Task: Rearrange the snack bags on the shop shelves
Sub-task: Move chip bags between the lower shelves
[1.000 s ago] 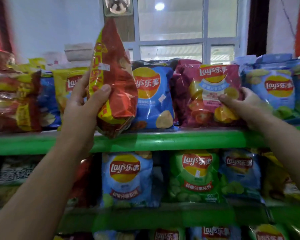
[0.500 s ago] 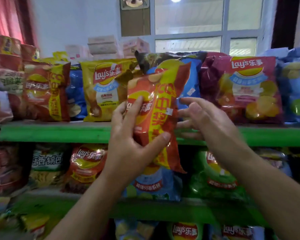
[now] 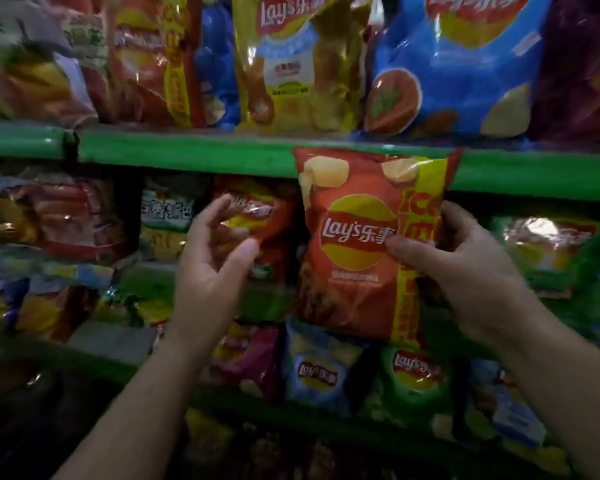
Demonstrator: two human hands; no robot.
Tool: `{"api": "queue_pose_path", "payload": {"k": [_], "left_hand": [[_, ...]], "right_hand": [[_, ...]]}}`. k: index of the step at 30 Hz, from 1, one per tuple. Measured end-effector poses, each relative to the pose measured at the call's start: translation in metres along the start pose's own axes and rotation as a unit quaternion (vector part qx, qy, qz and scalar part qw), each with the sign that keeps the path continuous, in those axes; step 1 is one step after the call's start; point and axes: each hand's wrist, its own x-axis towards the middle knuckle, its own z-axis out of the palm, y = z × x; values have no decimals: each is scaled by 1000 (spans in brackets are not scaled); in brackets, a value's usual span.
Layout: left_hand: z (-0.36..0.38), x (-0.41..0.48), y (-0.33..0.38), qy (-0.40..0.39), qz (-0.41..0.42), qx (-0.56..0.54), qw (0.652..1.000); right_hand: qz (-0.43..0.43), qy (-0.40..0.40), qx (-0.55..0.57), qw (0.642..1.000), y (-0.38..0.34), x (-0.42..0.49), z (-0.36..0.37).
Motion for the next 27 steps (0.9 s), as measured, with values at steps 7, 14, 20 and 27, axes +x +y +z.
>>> {"api": "queue_pose_path", "payload": {"k": [7, 14, 20, 27], "left_hand": [[-80, -56, -129, 158, -283, 52, 945], [-138, -101, -199, 178, -374, 170, 894], [-170, -70, -253, 76, -435, 187, 878], [-167, -26, -305, 25, -411, 120, 904]], "right_hand": [[45, -25, -11, 999, 86, -14, 63], [149, -57, 2, 987, 153, -22, 112], [215, -59, -43, 974, 204, -35, 147], [245, -70, -121, 959, 247, -46, 188]]}}
